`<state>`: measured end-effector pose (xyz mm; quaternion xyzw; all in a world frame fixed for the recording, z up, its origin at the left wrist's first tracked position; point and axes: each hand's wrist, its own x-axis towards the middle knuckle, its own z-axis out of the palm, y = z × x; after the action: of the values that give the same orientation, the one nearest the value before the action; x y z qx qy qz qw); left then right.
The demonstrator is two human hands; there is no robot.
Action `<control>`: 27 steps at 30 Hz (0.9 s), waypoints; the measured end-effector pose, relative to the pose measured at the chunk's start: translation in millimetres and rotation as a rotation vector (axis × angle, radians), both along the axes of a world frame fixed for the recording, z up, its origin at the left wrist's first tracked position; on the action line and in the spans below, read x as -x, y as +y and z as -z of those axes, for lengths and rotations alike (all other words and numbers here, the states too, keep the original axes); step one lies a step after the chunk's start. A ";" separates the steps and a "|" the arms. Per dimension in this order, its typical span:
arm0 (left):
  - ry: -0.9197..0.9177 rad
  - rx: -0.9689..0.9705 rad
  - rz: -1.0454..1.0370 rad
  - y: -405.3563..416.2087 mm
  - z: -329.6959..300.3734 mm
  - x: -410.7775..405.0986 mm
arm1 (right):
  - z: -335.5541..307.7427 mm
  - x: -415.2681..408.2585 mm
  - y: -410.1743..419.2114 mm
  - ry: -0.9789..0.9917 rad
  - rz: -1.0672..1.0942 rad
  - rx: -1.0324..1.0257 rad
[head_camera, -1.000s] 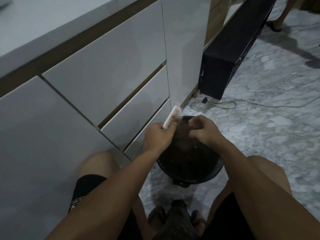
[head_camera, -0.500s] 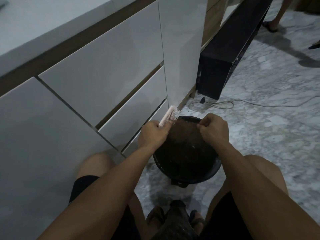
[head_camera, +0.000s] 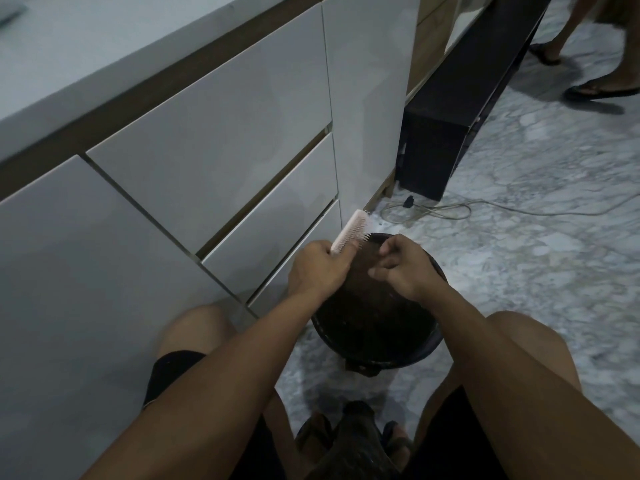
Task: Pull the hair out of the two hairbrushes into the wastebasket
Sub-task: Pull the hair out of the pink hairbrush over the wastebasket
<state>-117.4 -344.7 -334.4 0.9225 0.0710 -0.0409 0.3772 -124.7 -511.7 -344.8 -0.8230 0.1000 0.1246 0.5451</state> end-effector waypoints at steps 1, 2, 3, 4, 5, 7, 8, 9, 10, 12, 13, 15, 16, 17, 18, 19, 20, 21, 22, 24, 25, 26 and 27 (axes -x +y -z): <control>-0.011 -0.004 -0.008 2.1 -1.1 -1.1 | 2.3 -1.4 -3.7 -0.001 -0.010 0.108; -0.024 -0.013 -0.018 4.6 -2.1 -2.0 | 3.7 -2.3 -7.5 -0.010 -0.012 0.207; -0.036 -0.024 -0.027 7.2 -2.8 -3.0 | 4.2 -3.0 -10.5 -0.022 -0.013 0.288; -0.048 -0.038 -0.034 9.3 -3.7 -3.8 | 4.3 -3.1 -12.8 -0.031 -0.016 0.349; -0.054 -0.052 -0.038 10.9 -4.8 -3.9 | 4.4 -2.8 -14.0 -0.032 -0.020 0.391; -0.057 -0.074 -0.040 13.1 -6.2 -3.7 | 4.7 -1.7 -14.5 -0.023 -0.027 0.442; -0.053 -0.073 -0.036 13.5 -5.6 -3.9 | 5.4 -1.8 -14.1 -0.021 -0.025 0.456; -0.045 -0.063 -0.027 13.9 -3.6 -4.3 | 5.9 -2.1 -13.4 -0.023 -0.018 0.455; -0.038 -0.048 -0.019 14.2 -2.6 -4.2 | 5.9 -2.8 -12.2 -0.029 -0.009 0.434; -0.029 -0.027 -0.010 13.9 -1.6 -3.6 | 3.2 -3.3 -8.7 -0.051 -0.002 0.339; -0.028 -0.021 -0.004 13.3 -1.1 -3.1 | -0.5 -3.0 -6.3 -0.052 -0.009 0.268; -0.021 -0.019 0.014 10.8 -0.9 -1.7 | -8.6 -0.7 -2.3 -0.044 -0.032 0.117; -0.015 -0.022 0.018 9.1 -1.3 -0.5 | -12.2 0.8 -0.8 -0.044 -0.040 0.053; -0.010 -0.022 0.020 7.2 -1.2 0.3 | -14.1 2.0 0.3 -0.041 -0.043 0.000; -0.009 -0.017 0.021 5.3 -1.0 1.1 | -15.6 3.2 1.3 -0.030 -0.043 -0.046; -0.008 -0.011 0.022 3.2 -0.4 1.5 | -15.8 4.1 2.0 -0.018 -0.040 -0.082; -0.007 -0.006 0.022 1.0 -0.8 2.5 | -15.0 4.7 2.5 -0.010 -0.040 -0.103; -0.002 -0.002 0.022 -1.4 -1.0 3.4 | -13.9 5.1 2.9 -0.008 -0.042 -0.118; 0.003 0.002 0.020 -3.4 -1.2 4.0 | -12.4 5.2 3.1 -0.006 -0.044 -0.142; 0.005 0.000 0.009 -5.4 -1.3 3.9 | -9.3 5.3 3.6 -0.002 -0.039 -0.179; 0.008 -0.002 0.008 -5.6 -0.9 3.4 | -7.5 4.6 3.5 -0.002 -0.029 -0.165; 0.012 -0.002 0.012 -5.5 -0.6 3.2 | -5.4 3.1 2.9 -0.007 -0.015 -0.118; 0.016 0.000 0.019 -4.8 0.3 2.7 | -2.7 1.1 1.5 -0.017 -0.005 -0.040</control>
<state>-120.1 -349.4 -334.7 0.9227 0.0654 -0.0519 0.3763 -125.8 -510.2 -342.1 -0.8133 0.0908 0.1207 0.5618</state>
